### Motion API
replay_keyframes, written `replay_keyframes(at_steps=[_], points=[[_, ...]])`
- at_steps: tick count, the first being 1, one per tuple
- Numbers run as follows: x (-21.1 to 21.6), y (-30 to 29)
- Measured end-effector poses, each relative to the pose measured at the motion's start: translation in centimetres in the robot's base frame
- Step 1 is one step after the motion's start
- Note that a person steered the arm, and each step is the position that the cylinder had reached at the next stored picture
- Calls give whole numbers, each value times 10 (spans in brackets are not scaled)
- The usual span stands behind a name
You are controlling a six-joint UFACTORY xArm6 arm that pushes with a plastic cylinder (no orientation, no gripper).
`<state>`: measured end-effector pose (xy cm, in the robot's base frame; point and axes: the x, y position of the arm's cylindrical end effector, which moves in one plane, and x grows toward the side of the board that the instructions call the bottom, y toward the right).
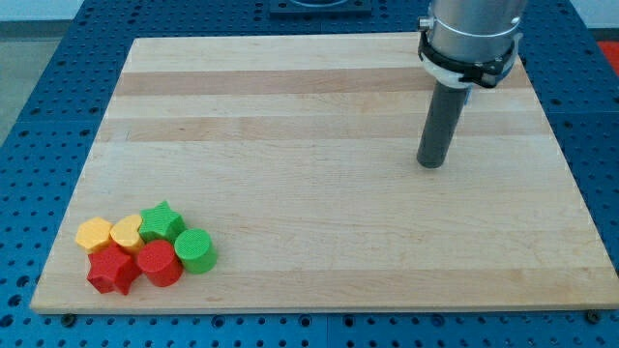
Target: Slide the blue triangle towards top center
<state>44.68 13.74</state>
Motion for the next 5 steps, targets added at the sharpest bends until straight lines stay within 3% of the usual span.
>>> replay_keyframes(at_steps=[1, 2, 3, 5], points=[[-9, 82], [-45, 165], [-107, 165], [-123, 104]])
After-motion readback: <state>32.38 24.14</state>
